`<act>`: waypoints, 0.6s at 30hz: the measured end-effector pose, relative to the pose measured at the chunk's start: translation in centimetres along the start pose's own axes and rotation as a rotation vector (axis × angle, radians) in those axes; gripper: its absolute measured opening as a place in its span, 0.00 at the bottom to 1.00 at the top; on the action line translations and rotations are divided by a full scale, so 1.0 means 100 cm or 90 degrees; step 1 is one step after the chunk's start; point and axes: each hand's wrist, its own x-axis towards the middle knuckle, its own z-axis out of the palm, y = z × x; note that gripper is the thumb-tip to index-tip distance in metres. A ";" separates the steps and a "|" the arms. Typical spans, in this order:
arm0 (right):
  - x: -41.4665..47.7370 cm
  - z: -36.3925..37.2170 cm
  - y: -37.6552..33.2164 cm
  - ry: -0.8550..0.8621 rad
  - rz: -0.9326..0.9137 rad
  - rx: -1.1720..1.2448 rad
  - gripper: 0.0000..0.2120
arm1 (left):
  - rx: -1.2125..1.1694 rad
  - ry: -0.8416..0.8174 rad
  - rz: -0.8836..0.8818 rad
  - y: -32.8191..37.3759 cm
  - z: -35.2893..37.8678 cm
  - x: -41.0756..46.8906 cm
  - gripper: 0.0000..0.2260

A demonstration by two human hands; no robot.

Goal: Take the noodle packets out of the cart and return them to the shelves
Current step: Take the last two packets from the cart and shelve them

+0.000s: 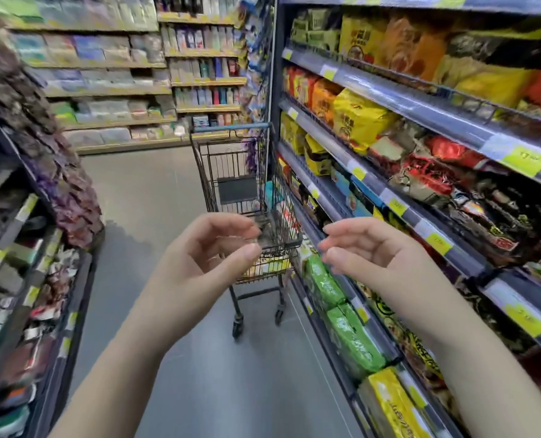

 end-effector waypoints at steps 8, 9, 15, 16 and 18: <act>0.120 -0.023 0.043 -0.048 0.006 0.037 0.15 | 0.036 0.020 -0.028 -0.044 0.011 0.102 0.14; 0.138 -0.028 0.049 -0.058 0.002 0.040 0.15 | 0.045 0.025 -0.025 -0.048 0.014 0.117 0.14; 0.246 -0.060 0.080 -0.108 0.008 0.063 0.17 | 0.094 0.064 -0.041 -0.067 0.029 0.214 0.16; 0.263 -0.063 0.086 -0.119 0.013 0.073 0.17 | 0.088 0.077 -0.044 -0.070 0.029 0.226 0.15; 0.294 -0.065 0.096 -0.139 0.026 0.089 0.19 | 0.069 0.103 -0.046 -0.078 0.028 0.248 0.15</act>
